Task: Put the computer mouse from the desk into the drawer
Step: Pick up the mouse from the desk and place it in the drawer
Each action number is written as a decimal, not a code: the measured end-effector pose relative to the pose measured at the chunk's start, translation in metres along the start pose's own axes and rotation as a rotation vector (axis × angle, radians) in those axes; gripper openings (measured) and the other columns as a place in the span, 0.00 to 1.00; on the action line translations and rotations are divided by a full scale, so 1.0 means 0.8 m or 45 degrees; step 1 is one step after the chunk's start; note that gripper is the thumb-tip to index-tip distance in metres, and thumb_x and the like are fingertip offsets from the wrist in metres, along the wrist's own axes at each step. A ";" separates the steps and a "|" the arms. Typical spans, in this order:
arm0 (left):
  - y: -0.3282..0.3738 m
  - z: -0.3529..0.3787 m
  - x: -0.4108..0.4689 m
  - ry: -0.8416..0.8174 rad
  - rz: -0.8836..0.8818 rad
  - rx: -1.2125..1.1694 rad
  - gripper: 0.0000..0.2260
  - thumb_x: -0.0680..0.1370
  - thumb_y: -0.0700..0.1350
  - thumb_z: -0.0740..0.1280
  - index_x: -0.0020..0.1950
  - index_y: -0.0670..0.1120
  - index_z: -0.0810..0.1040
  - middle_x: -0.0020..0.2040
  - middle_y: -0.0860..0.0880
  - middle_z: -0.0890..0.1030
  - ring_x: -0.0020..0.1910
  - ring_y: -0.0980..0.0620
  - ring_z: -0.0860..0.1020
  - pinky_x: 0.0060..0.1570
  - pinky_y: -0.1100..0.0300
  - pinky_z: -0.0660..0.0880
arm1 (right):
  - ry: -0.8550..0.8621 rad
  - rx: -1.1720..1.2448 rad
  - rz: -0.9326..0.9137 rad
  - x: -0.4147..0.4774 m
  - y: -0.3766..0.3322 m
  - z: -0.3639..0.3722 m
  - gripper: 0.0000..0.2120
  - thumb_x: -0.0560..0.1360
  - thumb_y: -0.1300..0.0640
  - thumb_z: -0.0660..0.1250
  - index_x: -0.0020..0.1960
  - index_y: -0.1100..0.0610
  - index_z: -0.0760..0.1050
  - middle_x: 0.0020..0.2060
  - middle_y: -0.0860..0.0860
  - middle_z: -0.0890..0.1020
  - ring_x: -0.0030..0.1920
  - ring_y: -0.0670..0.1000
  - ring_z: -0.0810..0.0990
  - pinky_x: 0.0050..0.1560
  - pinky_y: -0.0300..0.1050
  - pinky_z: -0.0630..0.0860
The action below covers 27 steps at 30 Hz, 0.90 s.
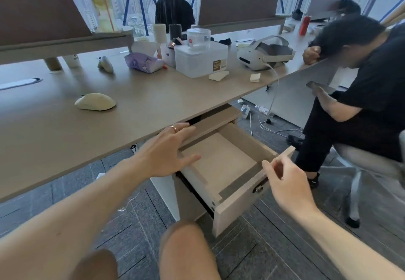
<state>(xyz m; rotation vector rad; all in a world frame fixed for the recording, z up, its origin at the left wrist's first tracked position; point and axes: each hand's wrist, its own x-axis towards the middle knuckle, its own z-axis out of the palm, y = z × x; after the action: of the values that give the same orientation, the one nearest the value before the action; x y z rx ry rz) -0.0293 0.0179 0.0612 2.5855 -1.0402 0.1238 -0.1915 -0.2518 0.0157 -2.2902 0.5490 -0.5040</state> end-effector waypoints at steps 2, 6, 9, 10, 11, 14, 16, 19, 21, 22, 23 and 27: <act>-0.010 -0.031 -0.004 0.074 -0.022 -0.069 0.40 0.72 0.71 0.62 0.78 0.51 0.65 0.77 0.50 0.66 0.75 0.49 0.65 0.73 0.57 0.61 | -0.029 -0.026 -0.227 0.013 -0.041 -0.006 0.12 0.78 0.43 0.63 0.41 0.50 0.73 0.34 0.46 0.78 0.36 0.46 0.77 0.37 0.40 0.72; -0.053 -0.089 -0.032 0.084 -0.294 0.002 0.43 0.72 0.76 0.54 0.80 0.52 0.59 0.81 0.51 0.60 0.78 0.50 0.58 0.77 0.53 0.55 | -0.165 -0.154 -0.492 0.040 -0.119 0.016 0.11 0.77 0.41 0.62 0.48 0.48 0.74 0.42 0.40 0.78 0.44 0.41 0.77 0.46 0.40 0.75; -0.107 -0.115 -0.065 0.030 -0.550 0.024 0.51 0.66 0.82 0.46 0.81 0.53 0.54 0.82 0.53 0.55 0.80 0.50 0.55 0.77 0.49 0.53 | -0.229 -0.169 -0.632 0.049 -0.174 0.047 0.14 0.77 0.39 0.61 0.51 0.48 0.75 0.45 0.40 0.79 0.48 0.42 0.77 0.51 0.43 0.76; -0.127 -0.121 -0.077 0.019 -0.636 0.046 0.54 0.63 0.84 0.44 0.81 0.54 0.54 0.82 0.53 0.55 0.80 0.49 0.55 0.77 0.47 0.53 | -0.245 -0.176 -0.675 0.052 -0.192 0.059 0.14 0.76 0.39 0.61 0.51 0.49 0.75 0.46 0.41 0.79 0.49 0.42 0.78 0.51 0.44 0.77; -0.146 -0.126 -0.087 0.005 -0.717 0.078 0.56 0.61 0.85 0.42 0.81 0.54 0.54 0.82 0.53 0.54 0.80 0.48 0.55 0.77 0.45 0.53 | -0.266 -0.186 -0.713 0.054 -0.209 0.071 0.15 0.76 0.39 0.62 0.53 0.49 0.76 0.47 0.41 0.79 0.49 0.43 0.78 0.52 0.45 0.77; -0.193 -0.137 -0.113 -0.048 -0.934 0.153 0.56 0.61 0.84 0.43 0.81 0.53 0.54 0.83 0.51 0.54 0.80 0.46 0.54 0.76 0.40 0.52 | -0.345 -0.216 -0.820 0.063 -0.258 0.110 0.15 0.77 0.41 0.63 0.57 0.51 0.76 0.50 0.43 0.79 0.51 0.45 0.77 0.53 0.45 0.75; -0.215 -0.139 -0.122 -0.065 -0.991 0.169 0.55 0.61 0.85 0.43 0.81 0.54 0.54 0.83 0.50 0.54 0.80 0.46 0.53 0.76 0.37 0.50 | -0.397 -0.210 -0.881 0.073 -0.289 0.140 0.15 0.76 0.43 0.65 0.56 0.52 0.76 0.50 0.46 0.79 0.51 0.47 0.77 0.52 0.45 0.74; -0.225 -0.128 -0.127 -0.116 -0.986 0.213 0.50 0.64 0.83 0.46 0.80 0.56 0.53 0.83 0.50 0.52 0.81 0.47 0.50 0.75 0.33 0.46 | -0.474 -0.208 -0.951 0.093 -0.332 0.189 0.16 0.75 0.44 0.66 0.57 0.53 0.75 0.51 0.49 0.79 0.51 0.49 0.77 0.51 0.44 0.72; -0.225 -0.115 -0.127 -0.049 -0.983 0.272 0.47 0.66 0.81 0.46 0.80 0.57 0.53 0.82 0.51 0.53 0.80 0.47 0.50 0.74 0.32 0.45 | -0.520 -0.225 -1.006 0.107 -0.359 0.219 0.18 0.75 0.43 0.66 0.59 0.53 0.75 0.54 0.50 0.79 0.53 0.51 0.78 0.52 0.45 0.72; -0.224 -0.111 -0.128 -0.015 -0.984 0.294 0.46 0.66 0.81 0.46 0.79 0.58 0.54 0.82 0.51 0.54 0.80 0.48 0.50 0.74 0.32 0.45 | -0.542 -0.224 -1.027 0.113 -0.373 0.233 0.19 0.76 0.44 0.67 0.61 0.54 0.74 0.55 0.51 0.79 0.54 0.51 0.77 0.52 0.43 0.71; -0.225 -0.109 -0.127 0.003 -0.986 0.306 0.45 0.67 0.81 0.46 0.79 0.58 0.55 0.82 0.52 0.55 0.80 0.48 0.50 0.74 0.33 0.45 | -0.559 -0.217 -1.040 0.120 -0.385 0.248 0.19 0.76 0.45 0.67 0.63 0.54 0.74 0.56 0.52 0.78 0.55 0.52 0.77 0.52 0.41 0.68; -0.229 -0.108 -0.124 0.005 -0.994 0.311 0.44 0.68 0.80 0.47 0.79 0.59 0.54 0.82 0.53 0.53 0.80 0.49 0.49 0.74 0.33 0.43 | -0.590 -0.188 -1.044 0.149 -0.420 0.309 0.22 0.75 0.45 0.67 0.66 0.52 0.73 0.61 0.54 0.76 0.62 0.57 0.74 0.60 0.46 0.69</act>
<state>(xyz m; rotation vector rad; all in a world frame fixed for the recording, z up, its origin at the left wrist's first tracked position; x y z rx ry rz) 0.0286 0.2357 0.0690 3.0016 0.0449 0.0568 0.1113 0.0419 0.1158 -2.5970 -0.6268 -0.2809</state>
